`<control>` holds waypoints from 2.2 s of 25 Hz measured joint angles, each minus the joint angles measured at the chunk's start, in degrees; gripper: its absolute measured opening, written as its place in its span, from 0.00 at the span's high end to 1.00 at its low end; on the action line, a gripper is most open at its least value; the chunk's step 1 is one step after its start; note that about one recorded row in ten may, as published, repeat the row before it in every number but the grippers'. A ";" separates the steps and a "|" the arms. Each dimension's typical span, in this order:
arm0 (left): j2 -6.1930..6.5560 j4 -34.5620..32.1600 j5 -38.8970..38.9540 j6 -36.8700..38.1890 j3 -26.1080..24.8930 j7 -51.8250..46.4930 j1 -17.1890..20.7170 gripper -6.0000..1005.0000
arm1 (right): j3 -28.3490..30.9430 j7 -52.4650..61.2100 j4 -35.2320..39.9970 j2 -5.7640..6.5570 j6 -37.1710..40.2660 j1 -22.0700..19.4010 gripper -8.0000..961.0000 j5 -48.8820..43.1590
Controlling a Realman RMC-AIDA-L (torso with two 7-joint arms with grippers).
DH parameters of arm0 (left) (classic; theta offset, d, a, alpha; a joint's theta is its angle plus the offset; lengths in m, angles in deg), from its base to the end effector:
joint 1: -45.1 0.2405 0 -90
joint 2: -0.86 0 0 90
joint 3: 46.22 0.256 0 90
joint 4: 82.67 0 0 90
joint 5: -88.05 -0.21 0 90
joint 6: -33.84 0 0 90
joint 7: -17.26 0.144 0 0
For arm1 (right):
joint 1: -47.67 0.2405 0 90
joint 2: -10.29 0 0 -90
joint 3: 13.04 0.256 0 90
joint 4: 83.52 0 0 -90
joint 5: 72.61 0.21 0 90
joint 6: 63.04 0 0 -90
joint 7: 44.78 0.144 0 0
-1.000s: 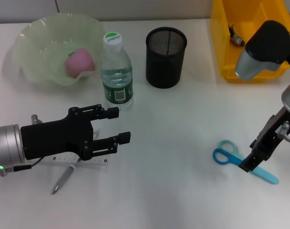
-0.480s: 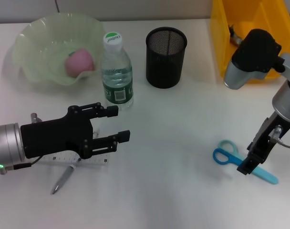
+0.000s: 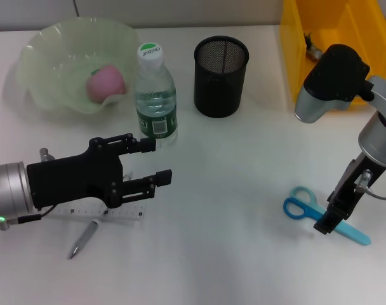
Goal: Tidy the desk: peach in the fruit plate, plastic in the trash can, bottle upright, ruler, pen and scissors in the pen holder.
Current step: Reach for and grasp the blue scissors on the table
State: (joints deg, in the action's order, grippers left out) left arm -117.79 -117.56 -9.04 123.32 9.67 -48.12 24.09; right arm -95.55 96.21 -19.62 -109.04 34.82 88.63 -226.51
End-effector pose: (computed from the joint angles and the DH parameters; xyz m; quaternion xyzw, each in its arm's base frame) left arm -0.2735 0.2851 -0.0217 -0.9383 -0.1499 -0.2858 0.1245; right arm 0.2021 0.3367 -0.0235 -0.8994 0.2991 -0.3130 0.0595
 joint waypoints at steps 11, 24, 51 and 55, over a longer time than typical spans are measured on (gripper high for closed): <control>0.00 0.00 0.13 -0.01 0.00 0.00 0.09 0.31 | -0.02 0.12 -0.83 -0.02 -0.48 0.37 0.40 0.00; 0.00 0.00 0.15 -0.07 0.01 0.00 0.02 0.31 | -0.11 0.09 -2.47 -0.02 -0.84 1.14 0.41 -0.10; 0.09 -0.30 0.33 -0.24 -1.20 0.05 -0.03 0.31 | -3.01 0.10 -3.81 -0.05 -1.56 2.15 0.57 -2.41; 0.09 -0.14 0.33 -0.27 -1.48 0.74 -0.21 0.31 | -3.01 0.16 -3.81 -0.08 -1.57 2.34 0.60 -2.26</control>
State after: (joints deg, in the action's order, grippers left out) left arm -117.70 -117.71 -8.71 123.04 8.19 -47.38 23.88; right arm -98.56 96.37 -23.43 -109.12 33.26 90.98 -228.77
